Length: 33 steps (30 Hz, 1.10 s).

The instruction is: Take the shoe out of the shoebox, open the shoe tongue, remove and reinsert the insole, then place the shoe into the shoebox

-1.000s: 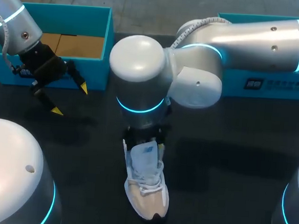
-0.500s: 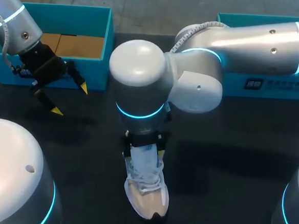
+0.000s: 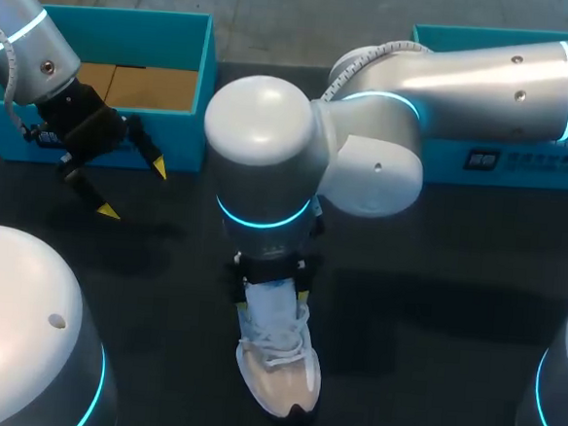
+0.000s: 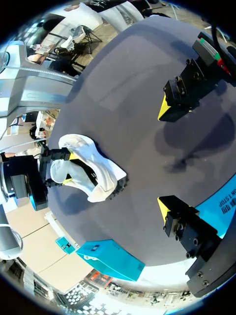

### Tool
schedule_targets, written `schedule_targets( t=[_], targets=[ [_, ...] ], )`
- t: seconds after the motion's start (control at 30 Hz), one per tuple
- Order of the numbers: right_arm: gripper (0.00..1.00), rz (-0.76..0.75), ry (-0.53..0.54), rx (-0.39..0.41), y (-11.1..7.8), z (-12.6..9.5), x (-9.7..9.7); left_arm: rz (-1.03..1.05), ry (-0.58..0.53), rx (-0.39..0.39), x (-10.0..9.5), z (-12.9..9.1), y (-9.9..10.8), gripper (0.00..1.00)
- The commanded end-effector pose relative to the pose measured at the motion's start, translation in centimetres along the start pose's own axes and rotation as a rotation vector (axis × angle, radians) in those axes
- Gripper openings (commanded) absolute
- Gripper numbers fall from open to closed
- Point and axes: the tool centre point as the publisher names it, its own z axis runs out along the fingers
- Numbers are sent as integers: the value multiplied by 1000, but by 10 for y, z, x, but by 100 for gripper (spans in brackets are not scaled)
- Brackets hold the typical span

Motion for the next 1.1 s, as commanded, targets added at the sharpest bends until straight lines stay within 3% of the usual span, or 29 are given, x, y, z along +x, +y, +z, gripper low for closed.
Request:
schedule_targets(
  t=[0.03,0.53,1.1],
  targets=[
    [87,2,10,13,-2,1,2,0,2,-3,0,0,0,100],
    [77,58,22,8,-17,-6,-4,0,2,-3,0,0,0,100],
    [73,55,-25,-25,-7,-35,-2,0,2,-3,0,0,0,100]
  ],
)
